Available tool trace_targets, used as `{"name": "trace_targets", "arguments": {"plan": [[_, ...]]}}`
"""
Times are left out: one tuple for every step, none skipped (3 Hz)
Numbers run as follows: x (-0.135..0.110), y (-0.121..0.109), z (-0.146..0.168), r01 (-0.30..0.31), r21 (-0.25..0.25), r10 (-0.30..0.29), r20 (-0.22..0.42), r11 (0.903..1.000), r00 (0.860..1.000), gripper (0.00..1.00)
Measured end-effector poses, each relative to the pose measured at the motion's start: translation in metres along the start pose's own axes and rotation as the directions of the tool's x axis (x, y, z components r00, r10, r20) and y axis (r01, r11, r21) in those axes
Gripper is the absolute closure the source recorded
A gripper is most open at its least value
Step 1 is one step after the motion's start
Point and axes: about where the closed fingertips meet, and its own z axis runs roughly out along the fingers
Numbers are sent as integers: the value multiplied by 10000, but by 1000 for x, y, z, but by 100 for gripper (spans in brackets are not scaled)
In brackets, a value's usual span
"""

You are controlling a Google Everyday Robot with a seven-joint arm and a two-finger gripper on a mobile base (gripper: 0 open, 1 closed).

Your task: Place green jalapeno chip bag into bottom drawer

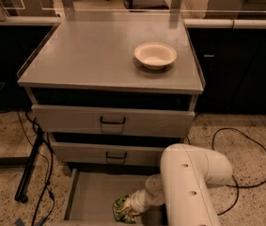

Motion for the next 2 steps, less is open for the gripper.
{"name": "trace_targets", "arguments": {"plan": [[0, 0, 0, 0, 0, 0, -1, 10000, 10000, 0], [0, 0, 0, 0, 0, 0, -1, 10000, 10000, 0]]}}
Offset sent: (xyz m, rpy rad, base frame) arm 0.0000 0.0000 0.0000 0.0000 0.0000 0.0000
